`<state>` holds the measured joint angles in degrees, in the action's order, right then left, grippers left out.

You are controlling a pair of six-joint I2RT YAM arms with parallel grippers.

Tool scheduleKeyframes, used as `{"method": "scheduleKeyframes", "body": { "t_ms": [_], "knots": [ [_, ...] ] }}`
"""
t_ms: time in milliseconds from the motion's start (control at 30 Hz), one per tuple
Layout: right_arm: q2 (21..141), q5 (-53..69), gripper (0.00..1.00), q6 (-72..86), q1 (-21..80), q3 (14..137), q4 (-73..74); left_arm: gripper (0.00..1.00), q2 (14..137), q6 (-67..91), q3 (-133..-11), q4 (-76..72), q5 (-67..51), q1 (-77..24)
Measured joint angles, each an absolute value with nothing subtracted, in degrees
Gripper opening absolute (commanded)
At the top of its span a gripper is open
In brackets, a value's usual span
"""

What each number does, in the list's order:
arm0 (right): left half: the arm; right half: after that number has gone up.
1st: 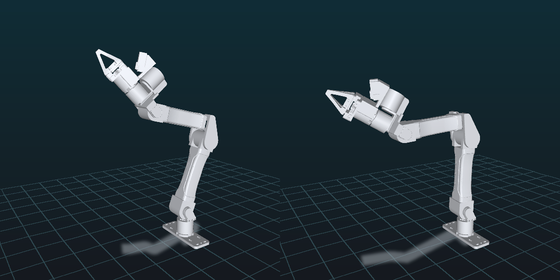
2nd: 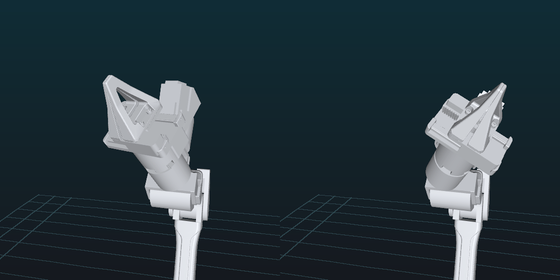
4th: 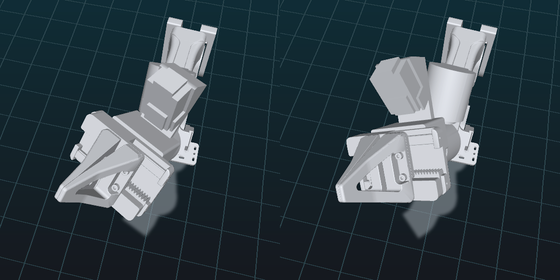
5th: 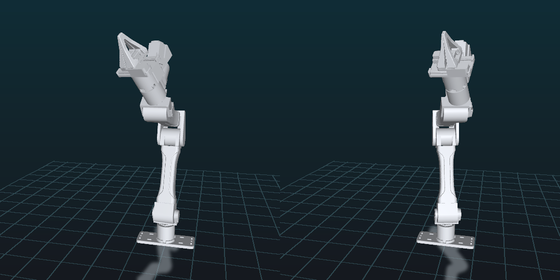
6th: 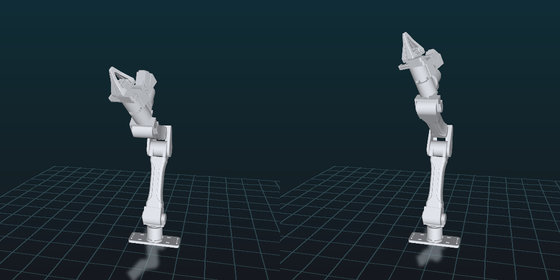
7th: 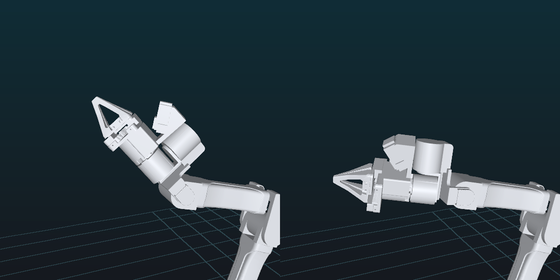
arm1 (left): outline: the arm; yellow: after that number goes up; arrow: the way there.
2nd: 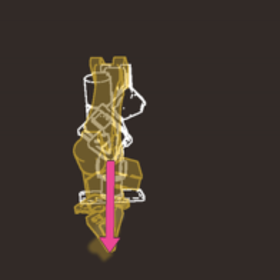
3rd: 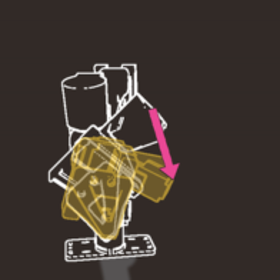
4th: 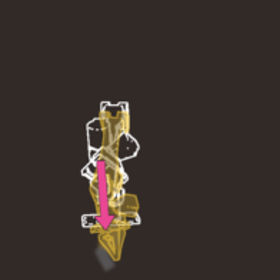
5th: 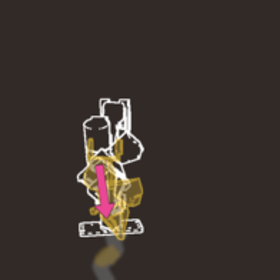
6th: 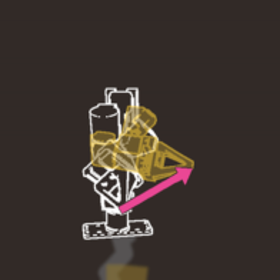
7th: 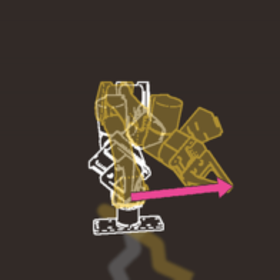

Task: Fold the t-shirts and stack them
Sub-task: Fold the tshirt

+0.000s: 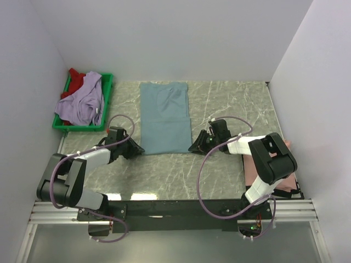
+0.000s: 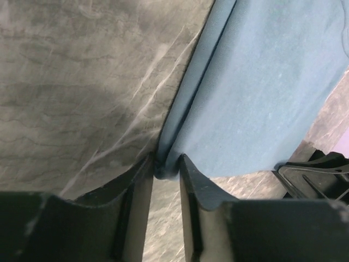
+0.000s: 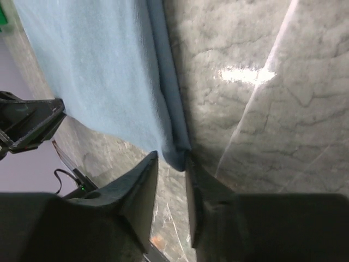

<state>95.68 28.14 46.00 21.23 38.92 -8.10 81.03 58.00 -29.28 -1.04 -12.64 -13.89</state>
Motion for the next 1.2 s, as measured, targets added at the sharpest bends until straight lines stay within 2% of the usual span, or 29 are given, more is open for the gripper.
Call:
{"method": "scheduleKeyframes", "body": {
  "t_ms": [67, 100, 167, 267, 533, 700, 1000, 1200],
  "knots": [
    [96.12, 28.12, 0.26, 46.37, 21.23, 38.92, -8.64, 0.24, 81.36, 58.02, -29.45, -1.13, -12.32, -14.24],
    [96.33, 28.03, 0.18, 46.44, 21.23, 38.89, -8.86, 0.15, 81.58, 58.04, -29.58, -1.1, -12.12, -14.46],
    [96.75, 27.86, 0.09, 46.59, 21.23, 38.87, -9.23, 0.03, 81.91, 58.17, -29.71, -1.06, -11.7, -14.87],
    [96.86, 27.57, 0.0, 46.63, 21.23, 38.79, -9.39, 0.01, 81.91, 58.19, -30.13, -0.73, -11.25, -15.59],
    [92.29, 26.26, 0.0, 46.0, 21.28, 34.59, -9.3, 0.0, 78.24, 58.19, -30.17, 5.06, -10.09, -17.45],
    [83.4, 25.74, 0.0, 45.74, 22.06, 27.11, -9.37, 0.01, 68.75, 59.55, -26.44, 9.28, -9.47, -20.75],
    [57.91, 20.27, 0.0, 48.6, 30.33, 13.39, -3.53, 0.01, 47.75, 66.17, -18.96, 18.37, -5.48, -31.86],
    [41.52, 16.05, 0.0, 50.52, 32.95, 12.56, 5.65, 0.01, 35.4, 69.91, -17.17, 24.08, -3.07, -35.73]
  ]
}}
